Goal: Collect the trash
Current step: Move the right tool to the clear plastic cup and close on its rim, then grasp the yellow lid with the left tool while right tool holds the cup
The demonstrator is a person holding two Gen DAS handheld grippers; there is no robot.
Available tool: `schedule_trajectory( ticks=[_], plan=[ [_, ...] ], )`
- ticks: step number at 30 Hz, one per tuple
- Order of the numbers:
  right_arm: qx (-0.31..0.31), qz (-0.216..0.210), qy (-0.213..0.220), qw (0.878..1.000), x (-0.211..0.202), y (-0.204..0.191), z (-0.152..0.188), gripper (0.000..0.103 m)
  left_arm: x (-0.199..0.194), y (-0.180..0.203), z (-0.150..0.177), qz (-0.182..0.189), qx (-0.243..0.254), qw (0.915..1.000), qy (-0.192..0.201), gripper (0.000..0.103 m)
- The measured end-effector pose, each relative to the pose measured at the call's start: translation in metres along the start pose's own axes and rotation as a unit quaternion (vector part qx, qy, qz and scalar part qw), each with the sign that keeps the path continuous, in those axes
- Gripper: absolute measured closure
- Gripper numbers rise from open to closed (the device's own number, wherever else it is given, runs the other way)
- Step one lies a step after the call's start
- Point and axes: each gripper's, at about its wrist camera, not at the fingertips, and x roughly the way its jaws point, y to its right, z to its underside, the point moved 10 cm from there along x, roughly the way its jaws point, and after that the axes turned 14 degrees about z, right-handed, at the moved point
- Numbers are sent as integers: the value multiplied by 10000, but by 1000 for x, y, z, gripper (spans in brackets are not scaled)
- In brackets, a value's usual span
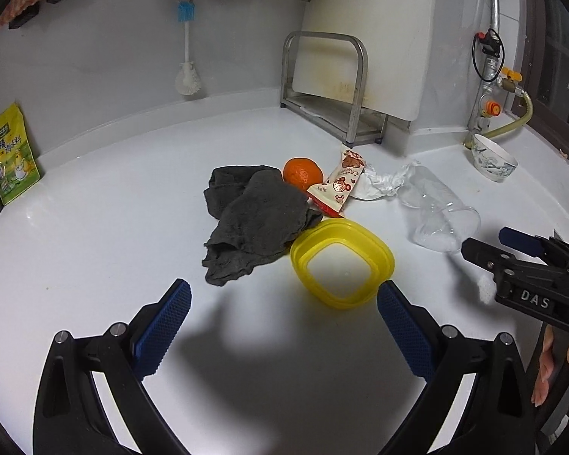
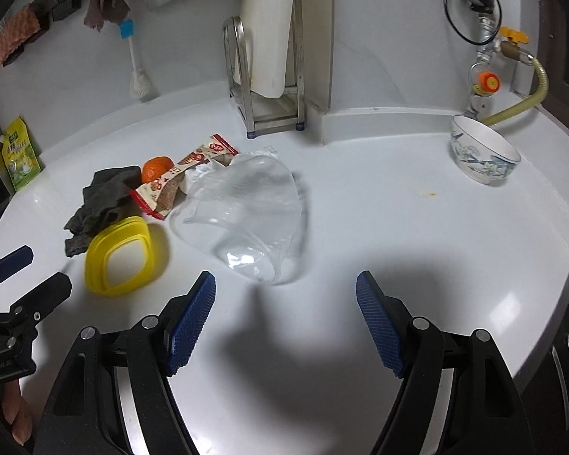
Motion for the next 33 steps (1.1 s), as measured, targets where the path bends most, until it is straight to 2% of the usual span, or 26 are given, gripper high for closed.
schedule_trajectory(
  ticks=[12, 14, 15, 17, 19, 20, 23, 28, 33],
  plan=[
    [226, -62, -31, 9997, 29, -7, -23, 33, 14, 4, -4, -36, -4, 10000, -32, 6],
    [180, -94, -44, 9998, 30, -9, -23, 55, 15, 4, -4, -47, 0, 10000, -30, 6],
    [177, -130, -89, 9997, 31, -10, -22, 60, 16, 4, -5, -49, -1, 10000, -31, 6],
    [269, -240, -161, 9992, 31, -10, -19, 78, 16, 4, -5, -54, 3, 10000, -31, 6],
    [445, -271, -216, 9984, 29, -6, -15, 91, 16, 4, -5, -67, 1, 10000, -35, 6],
    [559, -324, -226, 9977, 27, -4, -14, 95, 17, 5, -5, -69, -10, 10000, -32, 6],
    [998, -456, -192, 9938, 17, 4, -10, 99, 18, 7, -6, -67, -62, 10000, -34, 6],
    [1684, -588, 20, 9840, -1, 22, -5, 99, 19, 11, -3, -178, -45, 9998, -77, 6],
    [1994, -756, 202, 9768, -13, 34, -9, 99, 21, 15, 0, -298, -86, 9994, -154, 6]
  ],
)
